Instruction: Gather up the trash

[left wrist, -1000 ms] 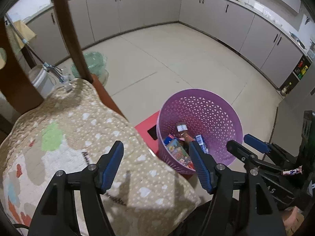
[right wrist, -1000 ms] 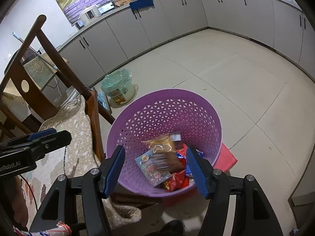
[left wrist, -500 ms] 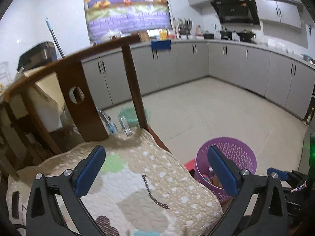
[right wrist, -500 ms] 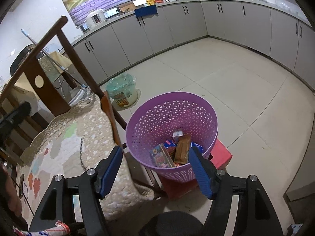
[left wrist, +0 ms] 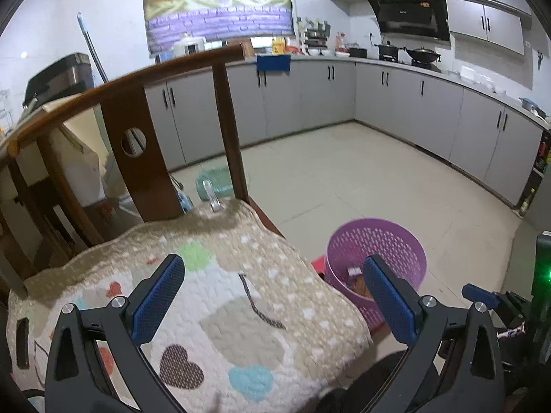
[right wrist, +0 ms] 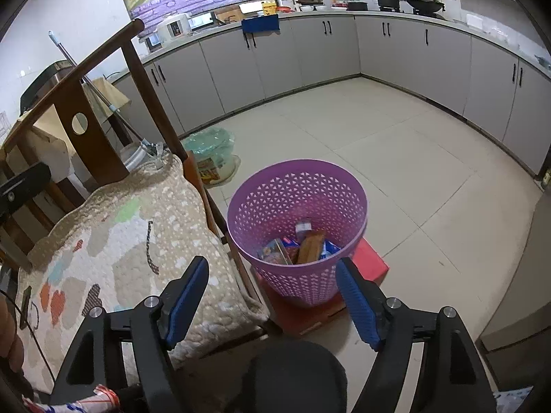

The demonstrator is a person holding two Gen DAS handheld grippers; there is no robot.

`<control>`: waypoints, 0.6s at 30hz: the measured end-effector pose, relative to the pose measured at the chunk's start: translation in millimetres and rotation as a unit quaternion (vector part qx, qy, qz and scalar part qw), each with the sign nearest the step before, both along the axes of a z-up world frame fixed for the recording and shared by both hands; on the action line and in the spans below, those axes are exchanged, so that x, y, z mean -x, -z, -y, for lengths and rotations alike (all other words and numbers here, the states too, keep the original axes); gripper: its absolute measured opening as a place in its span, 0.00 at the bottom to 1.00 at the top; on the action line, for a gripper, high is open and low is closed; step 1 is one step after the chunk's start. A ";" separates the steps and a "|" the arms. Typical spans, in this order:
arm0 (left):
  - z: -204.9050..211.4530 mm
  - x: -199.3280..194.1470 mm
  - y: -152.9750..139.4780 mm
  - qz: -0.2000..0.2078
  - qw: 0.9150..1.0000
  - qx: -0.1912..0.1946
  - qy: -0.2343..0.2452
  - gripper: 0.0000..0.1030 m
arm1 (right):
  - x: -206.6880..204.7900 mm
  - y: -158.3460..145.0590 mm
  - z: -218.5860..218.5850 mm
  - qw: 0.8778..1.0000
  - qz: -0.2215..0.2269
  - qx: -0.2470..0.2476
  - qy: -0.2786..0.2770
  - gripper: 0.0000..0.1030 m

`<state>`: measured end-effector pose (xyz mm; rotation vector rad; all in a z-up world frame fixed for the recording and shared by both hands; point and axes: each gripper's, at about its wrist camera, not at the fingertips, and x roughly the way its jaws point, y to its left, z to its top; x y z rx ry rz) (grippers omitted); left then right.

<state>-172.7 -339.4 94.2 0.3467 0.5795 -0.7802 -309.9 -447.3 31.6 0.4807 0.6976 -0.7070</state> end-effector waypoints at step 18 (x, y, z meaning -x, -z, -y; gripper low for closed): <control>4.4 46.4 27.7 -0.040 0.995 -0.063 0.071 1.00 | 40.7 6.0 -8.7 0.998 -0.025 -0.006 0.049 0.79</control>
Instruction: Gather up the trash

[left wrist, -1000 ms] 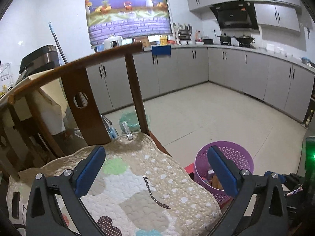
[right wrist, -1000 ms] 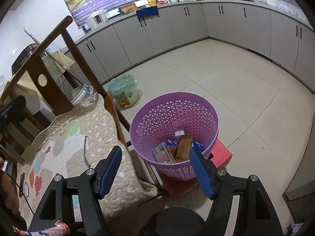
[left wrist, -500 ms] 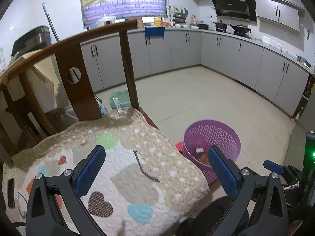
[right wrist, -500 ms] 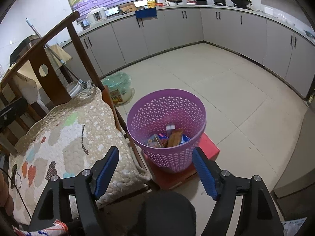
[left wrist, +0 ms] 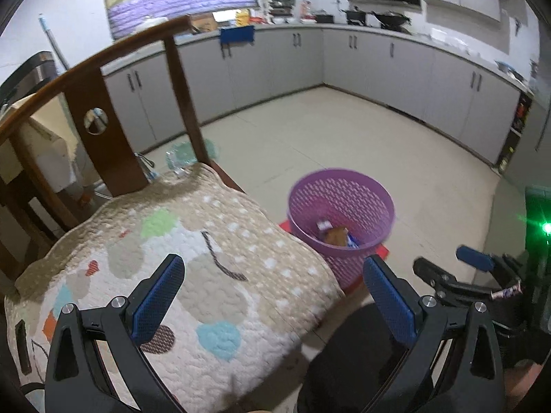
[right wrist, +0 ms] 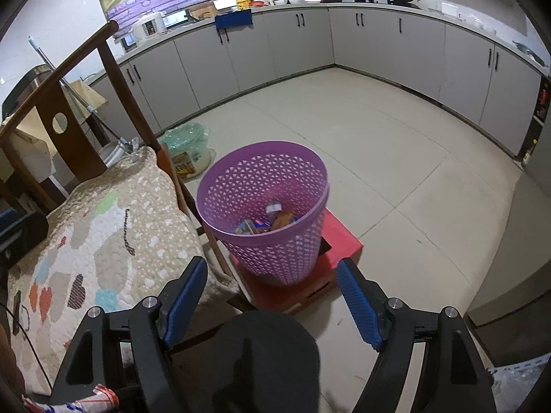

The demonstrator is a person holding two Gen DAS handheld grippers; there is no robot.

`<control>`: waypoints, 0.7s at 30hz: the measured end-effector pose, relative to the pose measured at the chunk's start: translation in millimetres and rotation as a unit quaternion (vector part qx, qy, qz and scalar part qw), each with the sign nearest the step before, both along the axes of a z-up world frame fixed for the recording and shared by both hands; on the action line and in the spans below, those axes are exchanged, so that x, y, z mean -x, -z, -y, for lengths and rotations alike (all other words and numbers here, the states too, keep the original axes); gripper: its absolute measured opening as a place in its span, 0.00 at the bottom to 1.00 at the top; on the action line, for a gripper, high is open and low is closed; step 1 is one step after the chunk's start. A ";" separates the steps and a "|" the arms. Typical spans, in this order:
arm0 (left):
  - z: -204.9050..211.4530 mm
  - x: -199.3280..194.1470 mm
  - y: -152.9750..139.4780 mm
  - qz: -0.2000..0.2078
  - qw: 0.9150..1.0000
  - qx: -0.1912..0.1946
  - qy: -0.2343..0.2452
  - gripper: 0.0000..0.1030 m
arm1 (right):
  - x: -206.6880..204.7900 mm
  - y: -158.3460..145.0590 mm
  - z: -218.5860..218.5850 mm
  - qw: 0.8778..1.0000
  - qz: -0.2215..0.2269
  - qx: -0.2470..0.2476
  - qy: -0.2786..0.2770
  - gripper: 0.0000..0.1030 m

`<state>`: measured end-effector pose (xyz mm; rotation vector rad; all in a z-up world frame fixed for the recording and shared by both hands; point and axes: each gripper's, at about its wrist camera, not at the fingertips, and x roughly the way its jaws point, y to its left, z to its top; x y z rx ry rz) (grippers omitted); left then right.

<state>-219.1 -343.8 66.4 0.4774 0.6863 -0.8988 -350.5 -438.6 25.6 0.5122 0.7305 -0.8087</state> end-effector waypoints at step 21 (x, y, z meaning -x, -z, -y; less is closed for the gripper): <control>-0.6 24.7 6.5 0.001 1.000 -0.017 0.024 1.00 | 18.7 -4.3 -10.8 1.000 -0.015 0.007 0.010 0.81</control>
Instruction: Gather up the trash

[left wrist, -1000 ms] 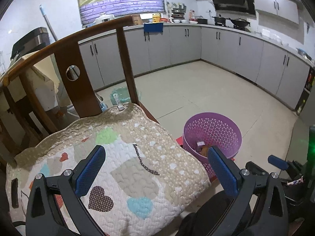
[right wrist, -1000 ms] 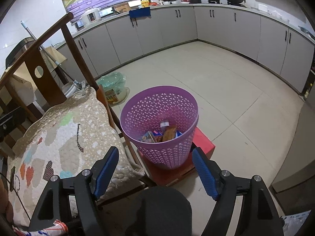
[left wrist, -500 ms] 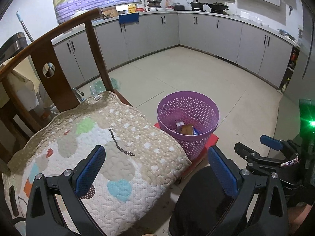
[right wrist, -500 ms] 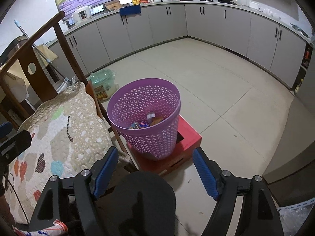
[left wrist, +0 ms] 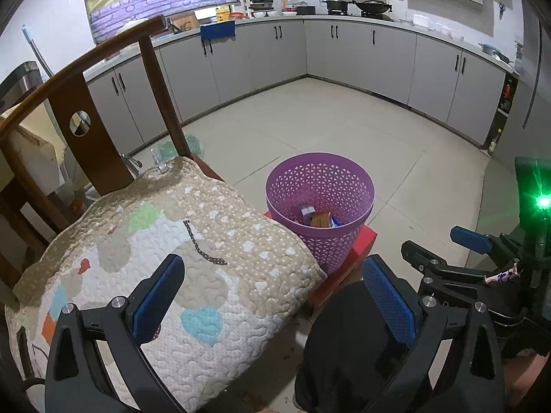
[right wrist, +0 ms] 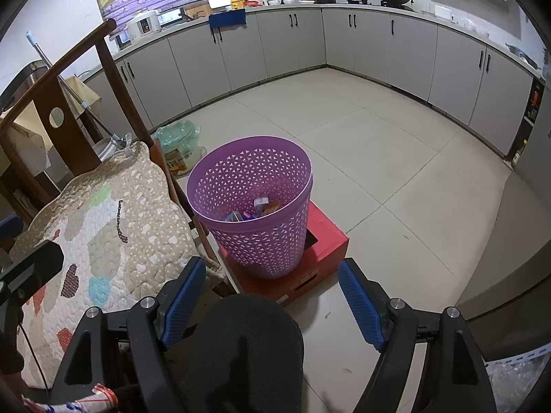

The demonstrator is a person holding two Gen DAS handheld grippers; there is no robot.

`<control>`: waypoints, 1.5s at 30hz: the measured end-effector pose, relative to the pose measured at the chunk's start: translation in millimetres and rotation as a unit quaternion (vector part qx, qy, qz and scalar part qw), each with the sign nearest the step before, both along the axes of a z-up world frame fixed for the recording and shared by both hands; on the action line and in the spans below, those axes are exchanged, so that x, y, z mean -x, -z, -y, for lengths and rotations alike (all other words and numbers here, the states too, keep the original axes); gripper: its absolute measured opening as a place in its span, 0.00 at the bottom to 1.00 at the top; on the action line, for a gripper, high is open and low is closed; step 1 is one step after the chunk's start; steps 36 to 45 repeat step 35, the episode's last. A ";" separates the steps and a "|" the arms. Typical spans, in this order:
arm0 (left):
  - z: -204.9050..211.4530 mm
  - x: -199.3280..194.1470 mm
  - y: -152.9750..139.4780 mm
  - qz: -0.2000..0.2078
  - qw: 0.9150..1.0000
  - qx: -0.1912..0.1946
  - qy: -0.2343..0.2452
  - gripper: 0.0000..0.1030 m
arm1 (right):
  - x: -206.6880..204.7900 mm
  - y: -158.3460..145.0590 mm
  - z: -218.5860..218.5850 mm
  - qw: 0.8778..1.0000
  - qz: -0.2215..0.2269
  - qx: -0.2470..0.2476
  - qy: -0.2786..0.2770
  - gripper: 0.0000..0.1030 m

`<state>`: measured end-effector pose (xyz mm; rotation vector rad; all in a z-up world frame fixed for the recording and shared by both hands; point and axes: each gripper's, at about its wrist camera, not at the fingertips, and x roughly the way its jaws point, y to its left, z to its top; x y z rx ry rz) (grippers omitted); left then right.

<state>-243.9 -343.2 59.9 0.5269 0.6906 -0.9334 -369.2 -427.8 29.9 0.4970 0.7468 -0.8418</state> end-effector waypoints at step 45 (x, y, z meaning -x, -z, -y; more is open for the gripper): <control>4.0 -9.4 24.6 -0.061 0.997 -0.036 0.004 1.00 | -2.4 15.9 1.6 1.000 -0.018 -0.012 0.004 0.82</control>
